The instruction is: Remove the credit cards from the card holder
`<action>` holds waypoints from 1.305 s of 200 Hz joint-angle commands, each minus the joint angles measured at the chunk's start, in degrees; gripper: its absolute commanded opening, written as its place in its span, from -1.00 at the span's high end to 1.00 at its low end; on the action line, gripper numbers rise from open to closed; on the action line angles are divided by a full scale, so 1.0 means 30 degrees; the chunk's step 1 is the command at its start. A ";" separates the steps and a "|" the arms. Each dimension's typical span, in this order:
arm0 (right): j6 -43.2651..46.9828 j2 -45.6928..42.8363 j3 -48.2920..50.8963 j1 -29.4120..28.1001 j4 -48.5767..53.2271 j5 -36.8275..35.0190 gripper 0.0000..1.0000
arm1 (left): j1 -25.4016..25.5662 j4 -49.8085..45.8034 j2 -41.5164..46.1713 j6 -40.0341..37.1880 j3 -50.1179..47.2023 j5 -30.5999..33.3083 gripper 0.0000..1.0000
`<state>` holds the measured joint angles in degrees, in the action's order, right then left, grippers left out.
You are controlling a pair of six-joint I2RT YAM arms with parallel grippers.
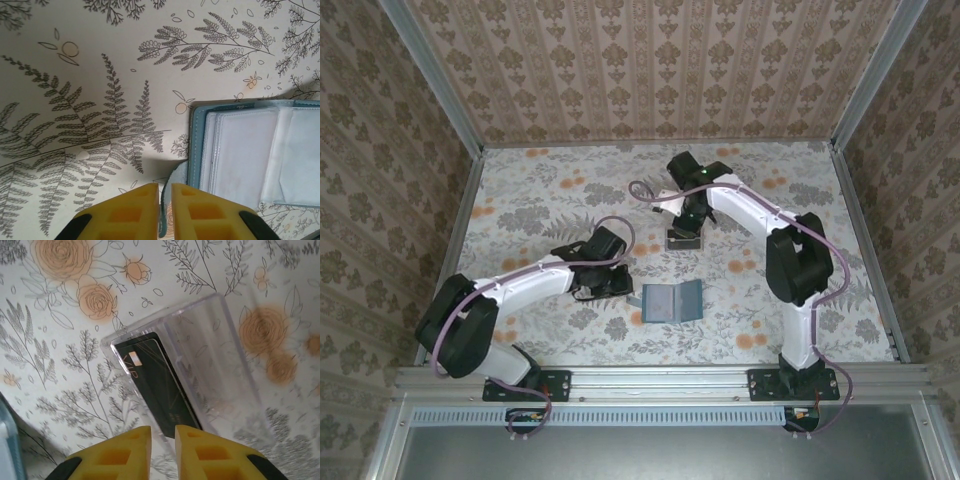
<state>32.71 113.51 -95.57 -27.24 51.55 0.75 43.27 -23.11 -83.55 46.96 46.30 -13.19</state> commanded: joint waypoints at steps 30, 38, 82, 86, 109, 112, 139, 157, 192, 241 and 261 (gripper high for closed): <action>-1.0499 -0.4372 0.4865 0.0084 -0.4408 0.0946 0.64 | 0.0426 0.0396 -0.0882 0.0195 0.1030 -0.0360 0.69; -1.1585 -0.4896 0.5552 0.0087 -0.4684 0.1448 0.65 | 0.0499 0.0476 -0.1037 0.0182 0.1143 -0.0432 0.69; -1.7410 -0.7353 0.8386 0.0087 -0.5665 0.3925 0.73 | 0.0994 0.0616 -0.1892 0.0094 0.1607 -0.0701 0.69; -1.7890 -0.7513 0.8505 0.0087 -0.5609 0.4119 0.74 | 0.1040 0.0615 -0.1948 0.0082 0.1643 -0.0728 0.69; -2.0013 -0.8362 0.9378 0.0058 -0.5667 0.5563 0.78 | 0.1227 0.0773 -0.2339 0.0079 0.1765 -0.0876 0.69; -2.0267 -0.8478 0.9473 0.0076 -0.5644 0.5712 0.78 | 0.1242 0.0785 -0.2379 0.0079 0.1763 -0.0891 0.69; -2.2591 -0.9092 1.0264 0.0067 -0.5588 0.7239 0.82 | 0.1459 0.0951 -0.2736 0.0079 0.1770 -0.1023 0.69; -2.3454 -0.9314 1.1060 -0.0051 -0.6469 0.8845 0.82 | 0.1515 0.1083 -0.2908 0.0081 0.1729 -0.1100 0.70; -2.4588 -0.9285 1.2489 -0.0538 -0.7966 0.9555 0.81 | 0.1688 0.1166 -0.3147 0.0058 0.1644 -0.1272 0.70; -2.5915 -0.8622 1.4170 -0.1703 -1.0123 0.9996 0.75 | 0.1766 0.1309 -0.3220 0.0138 0.1003 -0.1082 0.72; -2.6235 -0.8245 1.4368 -0.2142 -1.0569 0.9947 0.75 | 0.1762 0.1464 -0.3319 0.0167 0.0832 -0.1195 0.73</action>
<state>-43.05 87.13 -53.52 -32.27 23.68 28.95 48.34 -19.42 -92.64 46.94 49.87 -16.32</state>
